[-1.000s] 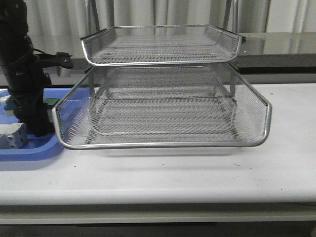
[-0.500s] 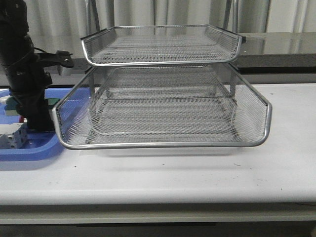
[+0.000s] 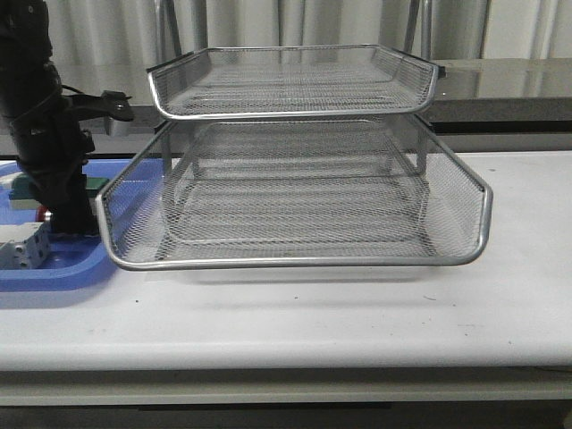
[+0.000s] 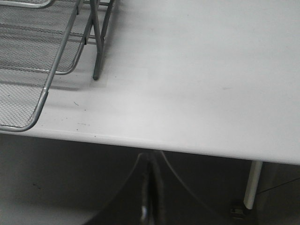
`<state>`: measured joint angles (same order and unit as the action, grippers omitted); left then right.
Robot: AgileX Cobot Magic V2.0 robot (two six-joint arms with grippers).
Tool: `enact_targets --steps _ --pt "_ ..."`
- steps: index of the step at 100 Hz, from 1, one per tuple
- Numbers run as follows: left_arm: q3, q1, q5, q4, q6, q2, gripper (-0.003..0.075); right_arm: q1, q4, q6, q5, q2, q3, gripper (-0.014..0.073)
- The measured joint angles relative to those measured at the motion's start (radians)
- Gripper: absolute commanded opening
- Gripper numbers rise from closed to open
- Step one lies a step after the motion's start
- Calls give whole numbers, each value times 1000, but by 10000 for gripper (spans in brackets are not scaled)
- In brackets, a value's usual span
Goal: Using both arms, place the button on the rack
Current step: 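Lower the left gripper and grasp the red push button, then lift the red button with the left gripper toward the rack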
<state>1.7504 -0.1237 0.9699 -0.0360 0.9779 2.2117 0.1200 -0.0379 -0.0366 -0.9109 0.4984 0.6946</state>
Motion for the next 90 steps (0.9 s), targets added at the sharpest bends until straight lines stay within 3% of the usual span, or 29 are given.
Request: enact_targets --steps 45,90 --pt "257 2 248 -2 -19 2 -13 0 0 0 1 0 0 -68" --pt "302 14 274 -4 -73 -106 -12 0 0 0 1 0 0 -68"
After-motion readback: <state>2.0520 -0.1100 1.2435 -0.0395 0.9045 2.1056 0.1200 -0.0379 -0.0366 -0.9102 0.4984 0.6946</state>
